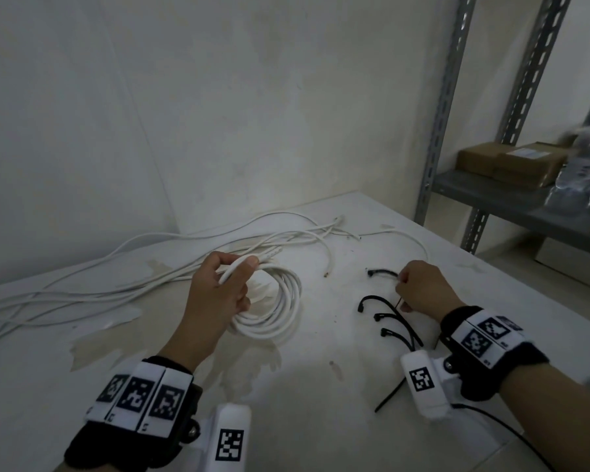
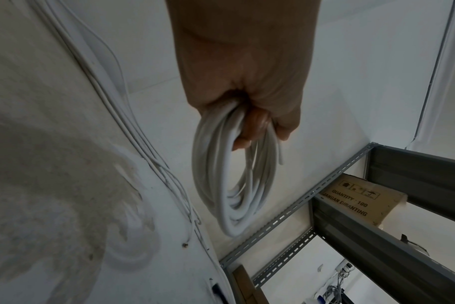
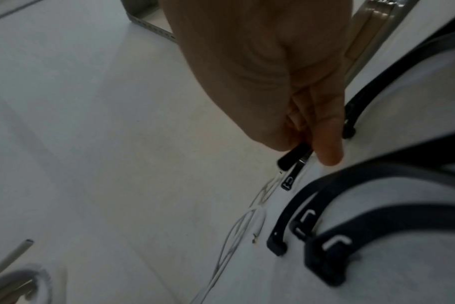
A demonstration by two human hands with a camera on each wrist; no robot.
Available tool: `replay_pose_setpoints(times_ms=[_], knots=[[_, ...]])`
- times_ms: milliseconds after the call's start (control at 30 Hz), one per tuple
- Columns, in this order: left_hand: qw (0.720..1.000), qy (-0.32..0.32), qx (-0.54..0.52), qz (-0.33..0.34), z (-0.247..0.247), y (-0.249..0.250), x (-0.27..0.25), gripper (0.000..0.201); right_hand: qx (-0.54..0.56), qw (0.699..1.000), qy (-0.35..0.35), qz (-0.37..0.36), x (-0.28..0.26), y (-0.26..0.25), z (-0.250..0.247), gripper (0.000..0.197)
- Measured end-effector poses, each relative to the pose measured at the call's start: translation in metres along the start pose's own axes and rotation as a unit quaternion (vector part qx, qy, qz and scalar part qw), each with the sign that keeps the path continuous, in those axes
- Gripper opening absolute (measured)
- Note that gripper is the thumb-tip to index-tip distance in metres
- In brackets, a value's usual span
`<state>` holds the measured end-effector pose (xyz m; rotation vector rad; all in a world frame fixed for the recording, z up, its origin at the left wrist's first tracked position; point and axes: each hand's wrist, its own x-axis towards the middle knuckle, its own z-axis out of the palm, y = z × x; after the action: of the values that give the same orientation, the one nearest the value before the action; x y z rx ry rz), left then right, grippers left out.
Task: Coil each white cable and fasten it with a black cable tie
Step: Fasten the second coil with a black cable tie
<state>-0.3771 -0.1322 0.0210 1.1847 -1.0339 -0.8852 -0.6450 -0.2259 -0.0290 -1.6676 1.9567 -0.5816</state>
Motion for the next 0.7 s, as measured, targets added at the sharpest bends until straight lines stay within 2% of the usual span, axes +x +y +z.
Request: replay_pose_setpoints(times_ms=[67,167,333,533,700], knots=[[1.000,0.004,-0.001,0.001,-0.003,0.001,-0.001,0.016,0.050,0.998,0.032,-0.014,-0.006,-0.003,-0.005,0.015],[1.000,0.005,-0.002,0.002,-0.008,0.004,-0.001,0.015,0.112,0.990,0.057,-0.071,-0.020,-0.015,-0.015,0.015],[1.000,0.017,-0.026,-0.002,-0.016,0.009,-0.006,0.014,0.258,0.954,0.035,-0.146,-0.059,-0.057,-0.014,0.024],[0.996,0.061,-0.061,0.021,-0.042,0.019,-0.014,0.018,0.350,0.906,-0.087,-0.221,-0.113,-0.120,0.013,0.024],[0.989,0.118,-0.062,0.059,-0.072,0.025,-0.022,0.018,0.259,0.912,-0.220,-0.230,-0.142,-0.150,0.047,0.018]])
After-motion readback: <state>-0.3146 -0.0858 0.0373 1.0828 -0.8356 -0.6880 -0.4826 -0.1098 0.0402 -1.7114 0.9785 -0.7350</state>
